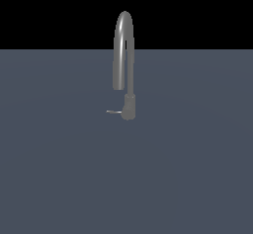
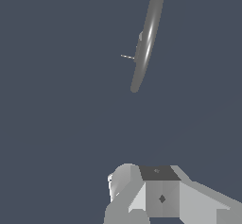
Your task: Turn on the faucet by rotating a designated handle.
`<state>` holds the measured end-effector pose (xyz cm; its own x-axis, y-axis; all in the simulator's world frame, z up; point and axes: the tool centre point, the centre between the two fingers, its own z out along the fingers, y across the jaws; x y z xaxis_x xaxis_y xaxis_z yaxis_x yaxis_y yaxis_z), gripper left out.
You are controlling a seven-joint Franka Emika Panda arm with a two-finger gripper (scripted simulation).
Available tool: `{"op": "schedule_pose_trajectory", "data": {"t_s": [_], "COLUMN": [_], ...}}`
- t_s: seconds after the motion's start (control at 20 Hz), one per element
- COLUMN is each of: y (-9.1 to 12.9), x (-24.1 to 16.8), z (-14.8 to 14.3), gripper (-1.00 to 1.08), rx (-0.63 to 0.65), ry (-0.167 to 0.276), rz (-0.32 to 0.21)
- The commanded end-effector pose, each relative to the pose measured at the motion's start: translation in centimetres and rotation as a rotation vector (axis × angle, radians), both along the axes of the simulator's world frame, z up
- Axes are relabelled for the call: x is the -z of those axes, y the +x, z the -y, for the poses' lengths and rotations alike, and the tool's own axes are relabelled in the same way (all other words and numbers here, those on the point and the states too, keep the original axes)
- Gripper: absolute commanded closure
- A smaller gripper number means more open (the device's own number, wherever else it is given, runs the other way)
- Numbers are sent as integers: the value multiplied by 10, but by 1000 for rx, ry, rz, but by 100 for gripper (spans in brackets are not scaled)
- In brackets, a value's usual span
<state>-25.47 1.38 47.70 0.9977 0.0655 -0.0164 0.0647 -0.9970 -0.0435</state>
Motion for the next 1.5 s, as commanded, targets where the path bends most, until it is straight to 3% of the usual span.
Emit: {"op": "schedule_pose_trajectory", "data": {"t_s": [0.0,0.3,0.6,1.45], "y": [0,5,20,76], "x": [0,5,19,101], "z": [0,-4,-14,-63], "gripper": [108,108,108,108], "rx": [0,-36,-142,-643], "ry": [0,-34,-135,-607], "rz": [0,-1,-2,-9]}}
